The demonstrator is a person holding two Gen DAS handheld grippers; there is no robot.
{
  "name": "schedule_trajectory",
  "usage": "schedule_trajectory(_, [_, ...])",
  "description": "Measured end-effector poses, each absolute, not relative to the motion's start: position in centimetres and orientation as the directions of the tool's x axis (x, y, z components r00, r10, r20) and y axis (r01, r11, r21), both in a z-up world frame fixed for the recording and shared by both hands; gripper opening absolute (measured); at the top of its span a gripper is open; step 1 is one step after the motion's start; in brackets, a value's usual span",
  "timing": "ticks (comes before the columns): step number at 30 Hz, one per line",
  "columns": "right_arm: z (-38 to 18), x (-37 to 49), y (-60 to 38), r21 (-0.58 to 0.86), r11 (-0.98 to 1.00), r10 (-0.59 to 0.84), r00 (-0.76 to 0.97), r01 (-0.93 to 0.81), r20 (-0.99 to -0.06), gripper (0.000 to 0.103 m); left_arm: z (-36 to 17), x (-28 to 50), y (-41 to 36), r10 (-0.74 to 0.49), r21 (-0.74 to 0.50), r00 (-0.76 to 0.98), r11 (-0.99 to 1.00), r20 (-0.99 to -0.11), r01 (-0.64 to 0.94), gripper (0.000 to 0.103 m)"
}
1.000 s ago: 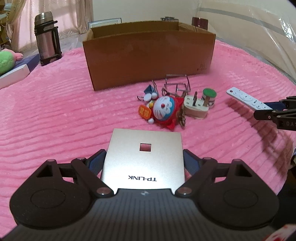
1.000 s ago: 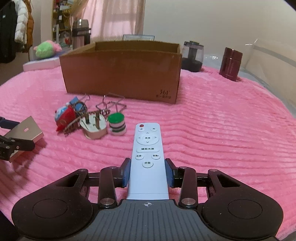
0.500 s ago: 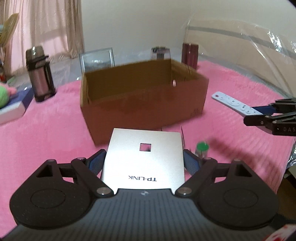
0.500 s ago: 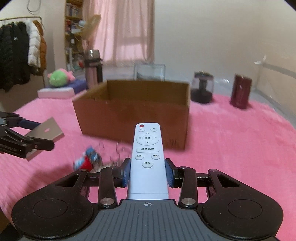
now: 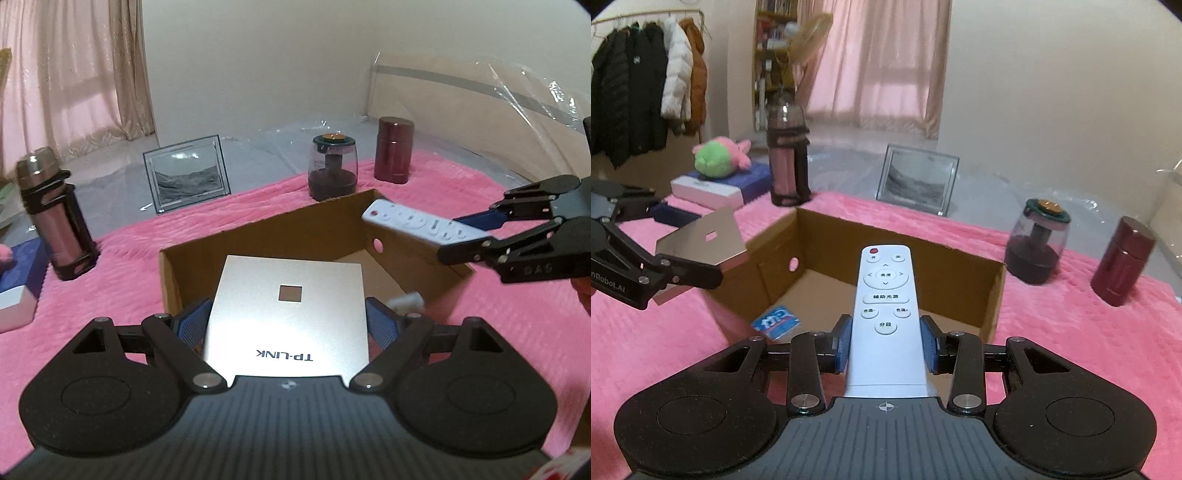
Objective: Organize rigid objects
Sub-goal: 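Carry the plate and remote into the box and open both tools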
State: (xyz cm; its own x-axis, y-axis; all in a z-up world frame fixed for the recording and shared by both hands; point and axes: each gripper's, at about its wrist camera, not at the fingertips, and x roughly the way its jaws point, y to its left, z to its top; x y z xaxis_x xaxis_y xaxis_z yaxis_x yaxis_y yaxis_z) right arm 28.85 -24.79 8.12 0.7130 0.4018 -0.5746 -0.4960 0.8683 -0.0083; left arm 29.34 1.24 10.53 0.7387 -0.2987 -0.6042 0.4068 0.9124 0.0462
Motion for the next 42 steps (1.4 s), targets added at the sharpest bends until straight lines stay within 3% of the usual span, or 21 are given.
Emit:
schedule_trajectory(12, [2.7, 37.7, -22.8, -0.01, 0.848, 0.359, 0.589, -0.53, -0.724, 0.036, 4.6, 38.2, -2.2, -0.298, 0.003, 0.621, 0.901, -0.725, 0.435, 0.085])
schedule_trajectory(22, [0.2, 39.0, -22.8, -0.01, 0.839, 0.339, 0.538, -0.544, -0.772, 0.036, 1.4, 40.7, -4.9, -0.276, 0.011, 0.509, 0.872, -0.815, 0.49, 0.085])
schedule_trajectory(42, [1.9, 37.3, -25.0, 0.022, 0.879, 0.362, 0.638, -0.476, -0.68, 0.036, 0.9, 40.8, -6.1, -0.25, 0.032, 0.51, 0.876, -0.823, 0.481, 0.085])
